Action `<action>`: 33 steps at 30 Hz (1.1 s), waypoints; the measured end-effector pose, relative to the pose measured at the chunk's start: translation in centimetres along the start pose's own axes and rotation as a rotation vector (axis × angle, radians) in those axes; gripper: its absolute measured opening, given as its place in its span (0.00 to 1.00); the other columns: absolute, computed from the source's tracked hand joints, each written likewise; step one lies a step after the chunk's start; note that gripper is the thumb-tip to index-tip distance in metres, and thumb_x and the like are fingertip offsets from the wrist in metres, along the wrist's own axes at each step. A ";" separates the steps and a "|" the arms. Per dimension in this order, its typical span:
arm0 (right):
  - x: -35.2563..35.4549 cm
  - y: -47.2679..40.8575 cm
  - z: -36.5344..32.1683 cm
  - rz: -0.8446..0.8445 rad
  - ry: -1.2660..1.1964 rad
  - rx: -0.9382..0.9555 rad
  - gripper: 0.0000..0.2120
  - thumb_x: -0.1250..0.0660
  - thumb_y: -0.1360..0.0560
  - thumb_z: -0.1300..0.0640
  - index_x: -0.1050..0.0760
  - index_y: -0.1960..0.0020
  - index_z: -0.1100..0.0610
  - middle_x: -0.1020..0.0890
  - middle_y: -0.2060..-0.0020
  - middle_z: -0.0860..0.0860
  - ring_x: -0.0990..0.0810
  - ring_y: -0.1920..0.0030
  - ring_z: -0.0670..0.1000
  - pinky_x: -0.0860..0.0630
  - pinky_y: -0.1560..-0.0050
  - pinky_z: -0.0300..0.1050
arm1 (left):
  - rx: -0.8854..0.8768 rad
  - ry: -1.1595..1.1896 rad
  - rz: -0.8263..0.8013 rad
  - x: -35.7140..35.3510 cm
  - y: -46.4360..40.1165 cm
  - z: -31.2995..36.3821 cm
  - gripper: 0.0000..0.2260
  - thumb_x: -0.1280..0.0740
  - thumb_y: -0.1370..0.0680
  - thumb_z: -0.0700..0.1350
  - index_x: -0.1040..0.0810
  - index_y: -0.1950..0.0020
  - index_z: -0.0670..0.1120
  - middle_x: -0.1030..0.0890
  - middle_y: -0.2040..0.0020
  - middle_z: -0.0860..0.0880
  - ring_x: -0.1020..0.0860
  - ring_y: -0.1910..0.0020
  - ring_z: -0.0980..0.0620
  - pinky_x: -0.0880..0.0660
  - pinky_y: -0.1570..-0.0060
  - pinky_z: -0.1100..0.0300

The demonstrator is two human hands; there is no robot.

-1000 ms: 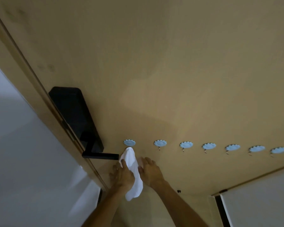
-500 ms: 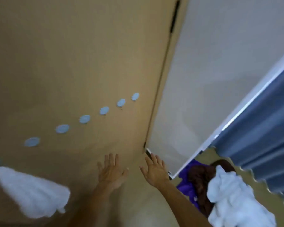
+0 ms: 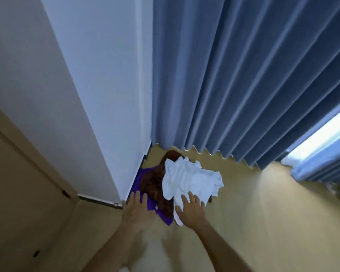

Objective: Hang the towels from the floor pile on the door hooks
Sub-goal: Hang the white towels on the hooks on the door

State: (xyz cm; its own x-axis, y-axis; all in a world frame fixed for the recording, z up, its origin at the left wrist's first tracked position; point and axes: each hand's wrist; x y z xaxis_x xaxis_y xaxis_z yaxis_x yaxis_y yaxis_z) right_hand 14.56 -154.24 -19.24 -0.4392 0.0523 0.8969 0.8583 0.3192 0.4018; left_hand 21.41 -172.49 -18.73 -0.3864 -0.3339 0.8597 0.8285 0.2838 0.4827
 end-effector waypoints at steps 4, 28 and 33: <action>0.2 -2.6 4.5 -0.139 -0.117 -0.096 0.27 0.45 0.21 0.45 0.45 0.24 0.50 0.50 0.23 0.54 0.51 0.24 0.58 0.49 0.27 0.58 | -0.034 -0.031 -0.047 0.1 -3.8 4.0 0.32 0.47 0.21 0.61 0.51 0.22 0.48 0.54 0.21 0.45 0.56 0.23 0.45 0.57 0.26 0.43; -3.7 -35.9 18.3 -0.506 0.346 0.220 0.21 0.44 0.21 0.50 0.34 0.30 0.54 0.54 0.22 0.48 0.44 0.26 0.56 0.39 0.30 0.55 | 0.036 0.054 -0.259 -5.7 -32.3 13.7 0.26 0.44 0.21 0.52 0.44 0.26 0.45 0.50 0.23 0.43 0.49 0.25 0.43 0.45 0.30 0.44; -12.9 -45.8 21.6 -0.589 0.489 0.345 0.17 0.44 0.22 0.54 0.28 0.37 0.57 0.56 0.22 0.48 0.41 0.27 0.56 0.38 0.31 0.54 | 0.130 0.107 -0.282 -14.3 -38.6 14.2 0.23 0.44 0.21 0.51 0.41 0.28 0.45 0.47 0.23 0.43 0.46 0.25 0.43 0.43 0.30 0.47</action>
State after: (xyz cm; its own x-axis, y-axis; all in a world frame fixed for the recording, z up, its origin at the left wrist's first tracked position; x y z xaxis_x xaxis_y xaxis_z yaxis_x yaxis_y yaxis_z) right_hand -24.78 -149.12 -53.18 -0.5576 -0.6045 0.5690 0.3604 0.4412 0.8219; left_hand -10.84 -165.88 -47.30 -0.5430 -0.5064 0.6699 0.6337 0.2763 0.7225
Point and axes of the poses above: each hand's wrist, its own y-axis away from the middle knuckle, its own x-axis out of the back of the hand, z = x × y
